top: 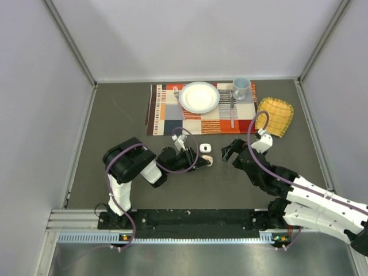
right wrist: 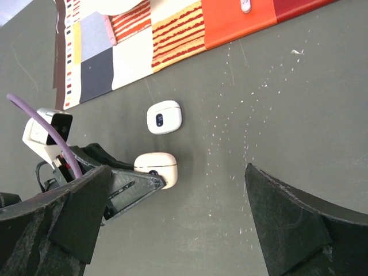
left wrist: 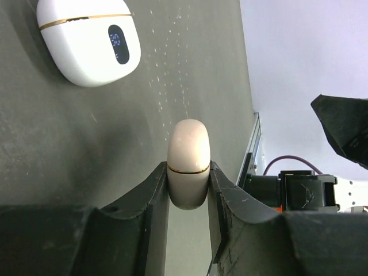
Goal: Insert the wireless bluetooth earbuds into the charging case
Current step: Place the charging case with the earbuds at the center of the board, then reset both arms
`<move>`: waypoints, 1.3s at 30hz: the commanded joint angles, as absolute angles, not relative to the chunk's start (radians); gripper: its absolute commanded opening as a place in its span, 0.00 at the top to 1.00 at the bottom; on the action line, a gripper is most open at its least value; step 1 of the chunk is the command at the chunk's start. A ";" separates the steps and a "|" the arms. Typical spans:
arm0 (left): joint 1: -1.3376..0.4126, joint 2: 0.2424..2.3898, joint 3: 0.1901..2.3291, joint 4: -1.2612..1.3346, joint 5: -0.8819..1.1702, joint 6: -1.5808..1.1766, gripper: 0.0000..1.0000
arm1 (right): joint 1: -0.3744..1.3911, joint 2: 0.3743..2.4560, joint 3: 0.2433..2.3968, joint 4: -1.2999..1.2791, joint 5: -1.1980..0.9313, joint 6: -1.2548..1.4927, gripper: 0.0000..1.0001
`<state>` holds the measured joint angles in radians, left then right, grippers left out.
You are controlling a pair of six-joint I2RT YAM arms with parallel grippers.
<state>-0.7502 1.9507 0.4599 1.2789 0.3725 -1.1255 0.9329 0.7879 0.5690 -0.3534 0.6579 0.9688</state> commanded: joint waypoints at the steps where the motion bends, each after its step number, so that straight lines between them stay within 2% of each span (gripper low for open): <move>1: -0.756 1.922 0.469 1.263 0.351 -1.114 0.67 | 0.925 0.761 0.575 -0.350 0.681 0.956 0.01; 13: -0.767 1.845 0.466 1.060 0.285 -1.031 0.61 | 0.925 0.698 0.551 -0.356 0.689 0.979 0.01; 15: -0.769 1.835 0.469 1.022 0.278 -1.017 0.57 | 0.925 0.687 0.546 -0.356 0.695 0.982 0.01; 29: -0.781 1.763 0.385 0.980 0.296 -0.973 0.56 | 0.925 0.653 0.526 -0.365 0.709 1.005 0.01; 32: -0.791 1.709 0.335 0.980 0.299 -0.951 0.56 | 0.925 0.653 0.526 -0.367 0.713 1.003 0.01; 39: -0.815 1.479 0.299 0.758 0.233 -0.862 0.55 | 0.925 0.666 0.523 -0.368 0.719 1.009 0.01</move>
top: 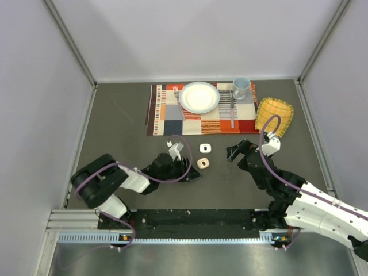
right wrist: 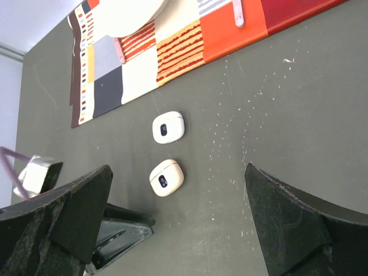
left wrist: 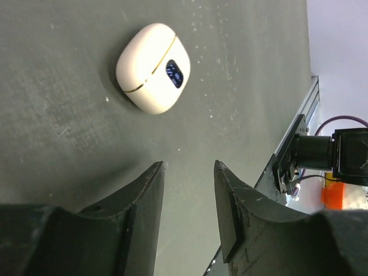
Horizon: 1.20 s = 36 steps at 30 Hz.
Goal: Insert the wireless bluetooth earbuds into the charging case
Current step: Reset both arms
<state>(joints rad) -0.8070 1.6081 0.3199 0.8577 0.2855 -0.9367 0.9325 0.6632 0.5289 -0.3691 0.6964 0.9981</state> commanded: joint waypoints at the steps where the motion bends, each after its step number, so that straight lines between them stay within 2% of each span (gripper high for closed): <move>1: -0.816 1.448 0.296 0.730 0.223 -0.838 0.55 | 0.927 0.669 0.523 -0.367 0.718 1.008 0.01; 4: -0.816 1.300 0.304 0.556 0.146 -0.755 0.55 | 0.925 0.680 0.528 -0.367 0.721 0.991 0.01; 8: -0.816 0.977 0.305 0.330 0.002 -0.631 0.55 | 0.925 0.689 0.541 -0.367 0.739 0.911 0.01; 10: -0.815 0.858 0.296 0.220 -0.127 -0.562 0.55 | 0.923 0.704 0.543 -0.367 0.752 0.881 0.01; 13: -0.815 0.642 0.276 0.112 -0.268 -0.474 0.50 | 0.917 0.725 0.548 -0.365 0.762 0.810 0.01; 14: -0.815 0.552 0.270 0.089 -0.314 -0.460 0.46 | 0.913 0.732 0.546 -0.367 0.768 0.778 0.01; 15: -0.815 0.513 0.252 0.069 -0.359 -0.456 0.37 | 0.911 0.736 0.545 -0.370 0.788 0.769 0.01; 16: -0.815 0.444 0.250 0.017 -0.453 -0.450 0.15 | 0.911 0.741 0.543 -0.376 0.802 0.761 0.01; 17: -0.815 0.416 0.249 -0.032 -0.503 -0.457 0.01 | 0.911 0.738 0.537 -0.379 0.819 0.756 0.01; 22: -0.815 0.289 0.271 -0.236 -0.618 -0.497 0.01 | 0.868 0.745 0.537 -0.327 0.862 0.652 0.01; 26: -0.815 0.276 0.264 -0.192 -0.542 -0.451 0.01 | 0.749 0.822 0.584 -0.321 0.731 0.568 0.01; 28: -0.815 0.299 0.268 -0.186 -0.560 -0.451 0.01 | 0.669 0.874 0.610 -0.321 0.548 0.563 0.01; 29: -0.815 0.313 0.276 -0.180 -0.558 -0.442 0.01 | 0.559 0.887 0.611 -0.284 0.438 0.546 0.01; 30: -0.815 0.328 0.282 -0.176 -0.549 -0.422 0.01 | 0.489 0.915 0.609 -0.250 0.164 0.539 0.01; 32: -0.815 0.389 0.311 -0.163 -0.549 -0.420 0.01 | 0.363 0.937 0.601 -0.191 -0.025 0.549 0.01; 33: -0.815 0.411 0.322 -0.155 -0.549 -0.423 0.01 | 0.347 0.955 0.604 -0.189 -0.084 0.549 0.01; 36: -0.815 0.523 0.365 -0.150 -0.563 -0.439 0.01 | 0.342 0.974 0.635 -0.222 -0.013 0.523 0.01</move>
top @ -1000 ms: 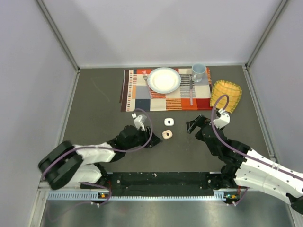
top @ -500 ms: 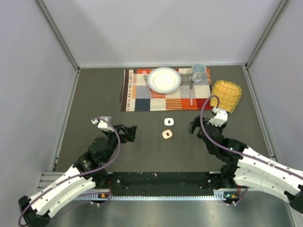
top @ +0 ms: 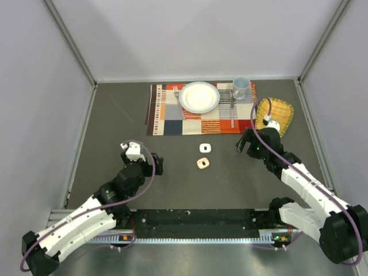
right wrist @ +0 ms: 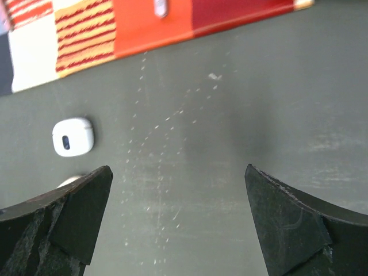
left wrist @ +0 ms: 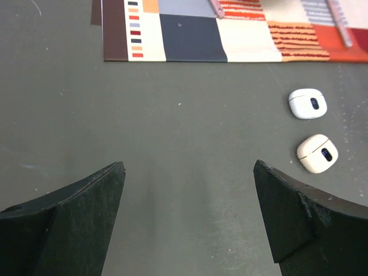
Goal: Insert the wireless bluetooth earbuds into the charging case
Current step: Reset both arms
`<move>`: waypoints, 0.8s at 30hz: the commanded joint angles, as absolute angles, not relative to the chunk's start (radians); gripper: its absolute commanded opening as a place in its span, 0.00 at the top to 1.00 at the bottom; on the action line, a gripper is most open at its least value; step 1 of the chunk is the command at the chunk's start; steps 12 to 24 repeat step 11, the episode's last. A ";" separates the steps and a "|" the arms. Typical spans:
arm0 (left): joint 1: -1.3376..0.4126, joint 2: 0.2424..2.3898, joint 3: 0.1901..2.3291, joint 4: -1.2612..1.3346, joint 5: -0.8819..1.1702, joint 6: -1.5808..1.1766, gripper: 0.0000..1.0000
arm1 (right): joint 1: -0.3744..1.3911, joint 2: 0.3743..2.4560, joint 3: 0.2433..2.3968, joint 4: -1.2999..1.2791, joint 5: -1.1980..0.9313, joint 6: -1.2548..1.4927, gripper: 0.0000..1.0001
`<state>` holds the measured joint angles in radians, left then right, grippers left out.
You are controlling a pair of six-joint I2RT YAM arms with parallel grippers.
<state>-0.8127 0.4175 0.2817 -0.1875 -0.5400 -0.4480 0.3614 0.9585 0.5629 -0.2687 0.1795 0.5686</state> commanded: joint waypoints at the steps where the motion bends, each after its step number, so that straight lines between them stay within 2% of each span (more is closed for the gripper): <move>1: -0.815 0.541 0.374 -0.152 -0.568 -0.442 0.01 | 0.342 0.974 0.649 -0.235 -0.003 0.519 0.01; 11: -0.815 0.595 0.420 -0.158 -0.656 -0.443 0.01 | 0.342 0.873 0.589 -0.204 0.243 0.419 0.01; 24: -0.815 0.595 0.420 -0.158 -0.656 -0.443 0.01 | 0.342 0.873 0.589 -0.204 0.243 0.419 0.01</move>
